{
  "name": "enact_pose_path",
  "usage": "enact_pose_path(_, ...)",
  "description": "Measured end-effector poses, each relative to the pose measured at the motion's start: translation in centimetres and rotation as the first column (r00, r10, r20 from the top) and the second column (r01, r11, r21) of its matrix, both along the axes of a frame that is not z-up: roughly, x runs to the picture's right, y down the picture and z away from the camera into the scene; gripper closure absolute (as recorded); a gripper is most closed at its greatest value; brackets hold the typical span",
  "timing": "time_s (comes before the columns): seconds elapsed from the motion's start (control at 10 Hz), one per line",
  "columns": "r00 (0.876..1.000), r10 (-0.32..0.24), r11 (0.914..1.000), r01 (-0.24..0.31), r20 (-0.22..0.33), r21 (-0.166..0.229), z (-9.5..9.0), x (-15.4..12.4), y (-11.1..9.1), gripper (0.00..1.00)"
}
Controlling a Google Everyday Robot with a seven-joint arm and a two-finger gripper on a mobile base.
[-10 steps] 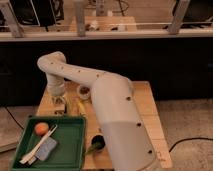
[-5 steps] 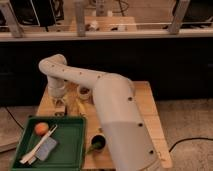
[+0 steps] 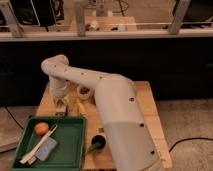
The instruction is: Place eraser in plastic cup
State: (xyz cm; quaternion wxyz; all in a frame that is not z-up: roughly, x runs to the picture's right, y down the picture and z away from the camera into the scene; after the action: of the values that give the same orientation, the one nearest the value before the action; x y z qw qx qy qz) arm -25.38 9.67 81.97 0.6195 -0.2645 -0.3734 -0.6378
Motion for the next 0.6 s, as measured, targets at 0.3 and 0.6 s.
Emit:
enact_pose_path(0.3,1.000,0.004,1.0000,-0.004,0.003,0.009,0.02,0.16,-0.41,0.21)
enact_pose_path(0.6,1.000,0.007,0.9998,-0.007,0.007,0.019,-0.09,0.22,-0.87,0.20)
